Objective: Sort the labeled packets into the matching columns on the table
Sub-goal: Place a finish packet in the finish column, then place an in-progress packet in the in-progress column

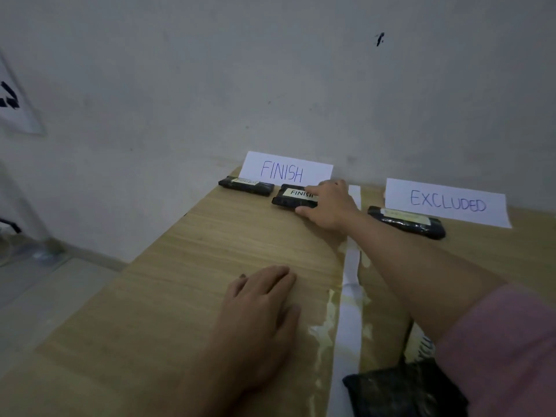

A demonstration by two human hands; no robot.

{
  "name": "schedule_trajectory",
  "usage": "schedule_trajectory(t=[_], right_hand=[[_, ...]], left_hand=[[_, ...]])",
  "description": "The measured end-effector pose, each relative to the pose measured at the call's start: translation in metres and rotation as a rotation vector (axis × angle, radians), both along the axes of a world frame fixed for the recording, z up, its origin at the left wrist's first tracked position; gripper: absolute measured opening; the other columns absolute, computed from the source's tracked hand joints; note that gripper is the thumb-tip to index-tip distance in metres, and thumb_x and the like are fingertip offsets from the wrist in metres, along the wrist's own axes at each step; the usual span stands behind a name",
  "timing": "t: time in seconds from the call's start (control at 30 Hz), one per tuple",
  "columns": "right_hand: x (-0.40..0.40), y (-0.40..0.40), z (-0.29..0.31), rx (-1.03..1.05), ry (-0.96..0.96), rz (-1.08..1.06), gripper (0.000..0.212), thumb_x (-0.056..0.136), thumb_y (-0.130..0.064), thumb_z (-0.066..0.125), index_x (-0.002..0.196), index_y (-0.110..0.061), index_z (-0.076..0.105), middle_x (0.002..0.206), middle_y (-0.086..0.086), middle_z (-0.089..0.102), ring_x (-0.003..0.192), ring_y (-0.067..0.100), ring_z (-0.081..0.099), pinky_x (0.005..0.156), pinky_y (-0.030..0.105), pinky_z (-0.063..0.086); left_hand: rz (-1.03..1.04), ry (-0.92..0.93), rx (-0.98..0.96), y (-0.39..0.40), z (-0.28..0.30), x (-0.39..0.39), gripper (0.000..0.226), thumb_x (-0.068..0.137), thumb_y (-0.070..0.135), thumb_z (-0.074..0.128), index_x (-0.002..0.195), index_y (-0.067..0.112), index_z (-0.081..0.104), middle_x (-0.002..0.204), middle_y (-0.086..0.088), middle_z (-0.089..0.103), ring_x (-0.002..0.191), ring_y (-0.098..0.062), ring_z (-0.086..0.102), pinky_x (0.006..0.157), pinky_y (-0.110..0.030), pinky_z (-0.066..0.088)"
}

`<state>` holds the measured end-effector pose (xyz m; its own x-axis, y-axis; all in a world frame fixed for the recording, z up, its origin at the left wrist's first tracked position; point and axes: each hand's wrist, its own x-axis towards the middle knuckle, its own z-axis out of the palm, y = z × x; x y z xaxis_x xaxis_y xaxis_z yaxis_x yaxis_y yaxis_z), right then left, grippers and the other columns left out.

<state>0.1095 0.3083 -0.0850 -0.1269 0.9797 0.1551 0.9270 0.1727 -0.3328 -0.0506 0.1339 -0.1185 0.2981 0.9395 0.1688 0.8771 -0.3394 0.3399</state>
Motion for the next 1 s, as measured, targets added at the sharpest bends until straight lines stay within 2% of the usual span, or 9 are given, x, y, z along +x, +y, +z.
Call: schedule_trajectory(t=[0.17, 0.27, 0.33, 0.4, 0.53, 0.7, 0.8, 1.0], right_hand=[[-0.003, 0.005, -0.006, -0.049, -0.059, 0.014, 0.062, 0.086, -0.048, 0.054, 0.137, -0.017, 0.038, 0.139, 0.012, 0.038, 0.132, 0.03, 0.026, 0.101, 0.044, 0.033], [0.003, -0.003, 0.001, -0.03, -0.049, 0.059, 0.069, 0.084, -0.047, 0.059, 0.139, -0.014, 0.035, 0.142, 0.01, 0.036, 0.132, 0.029, 0.03, 0.103, 0.042, 0.033], [0.01, -0.012, 0.011, 0.006, -0.008, 0.119, 0.056, 0.084, -0.039, 0.061, 0.131, -0.012, 0.047, 0.13, 0.009, 0.049, 0.122, 0.028, 0.043, 0.092, 0.032, 0.039], [0.02, -0.028, 0.024, 0.005, 0.018, 0.168, 0.04, 0.085, -0.03, 0.062, 0.121, -0.011, 0.058, 0.115, 0.007, 0.059, 0.107, 0.023, 0.054, 0.082, 0.024, 0.038], [0.049, -0.076, 0.049, -0.055, -0.046, 0.27, 0.023, 0.086, -0.02, 0.063, 0.107, -0.012, 0.067, 0.103, 0.007, 0.066, 0.094, 0.018, 0.06, 0.085, 0.027, 0.045], [0.087, -0.137, 0.059, -0.119, -0.161, 0.306, 0.019, 0.086, -0.018, 0.062, 0.104, -0.015, 0.068, 0.1, 0.003, 0.065, 0.088, 0.013, 0.058, 0.081, 0.024, 0.044], [0.109, -0.164, 0.059, -0.177, -0.19, 0.312, 0.018, 0.086, -0.017, 0.062, 0.103, -0.016, 0.069, 0.099, 0.001, 0.068, 0.086, 0.011, 0.06, 0.081, 0.024, 0.046], [0.152, -0.195, 0.062, -0.242, -0.214, 0.264, 0.022, 0.086, -0.017, 0.062, 0.107, -0.017, 0.067, 0.099, 0.001, 0.068, 0.088, 0.012, 0.06, 0.085, 0.027, 0.047]], left_hand=[[-0.013, 0.009, -0.027, 0.001, 0.0, -0.001, 0.066, 0.081, 0.054, 0.012, 0.143, 0.037, 0.02, 0.149, 0.024, 0.017, 0.135, 0.008, 0.01, 0.115, -0.026, 0.004], [-0.012, 0.009, -0.031, 0.001, 0.002, 0.0, 0.055, 0.09, 0.049, 0.021, 0.143, 0.036, 0.022, 0.15, 0.021, 0.019, 0.136, 0.005, 0.013, 0.116, -0.027, 0.006], [-0.006, 0.002, -0.014, -0.001, 0.002, 0.001, 0.051, 0.094, 0.045, 0.028, 0.143, 0.033, 0.025, 0.15, 0.017, 0.023, 0.137, 0.001, 0.017, 0.116, -0.029, 0.008], [-0.002, 0.0, -0.007, -0.002, 0.003, 0.002, 0.05, 0.094, 0.044, 0.031, 0.142, 0.03, 0.029, 0.15, 0.014, 0.026, 0.137, -0.002, 0.021, 0.115, -0.031, 0.012], [0.014, 0.044, 0.007, -0.006, 0.006, 0.006, 0.077, 0.073, 0.057, 0.009, 0.139, 0.027, 0.037, 0.147, 0.01, 0.035, 0.135, -0.008, 0.031, 0.11, -0.032, 0.02], [0.033, 0.055, 0.017, -0.015, 0.016, 0.015, 0.046, 0.091, 0.036, 0.037, 0.131, 0.018, 0.048, 0.139, 0.0, 0.048, 0.127, -0.019, 0.043, 0.105, -0.035, 0.033], [-0.019, 0.036, 0.007, -0.022, 0.026, 0.033, 0.041, 0.09, 0.032, 0.04, 0.126, 0.016, 0.052, 0.131, -0.003, 0.055, 0.118, -0.024, 0.051, 0.096, -0.037, 0.042], [-0.161, 0.033, 0.042, -0.03, 0.052, 0.086, 0.036, 0.094, 0.026, 0.044, 0.129, 0.018, 0.05, 0.135, -0.002, 0.052, 0.123, -0.021, 0.048, 0.098, -0.037, 0.04]])
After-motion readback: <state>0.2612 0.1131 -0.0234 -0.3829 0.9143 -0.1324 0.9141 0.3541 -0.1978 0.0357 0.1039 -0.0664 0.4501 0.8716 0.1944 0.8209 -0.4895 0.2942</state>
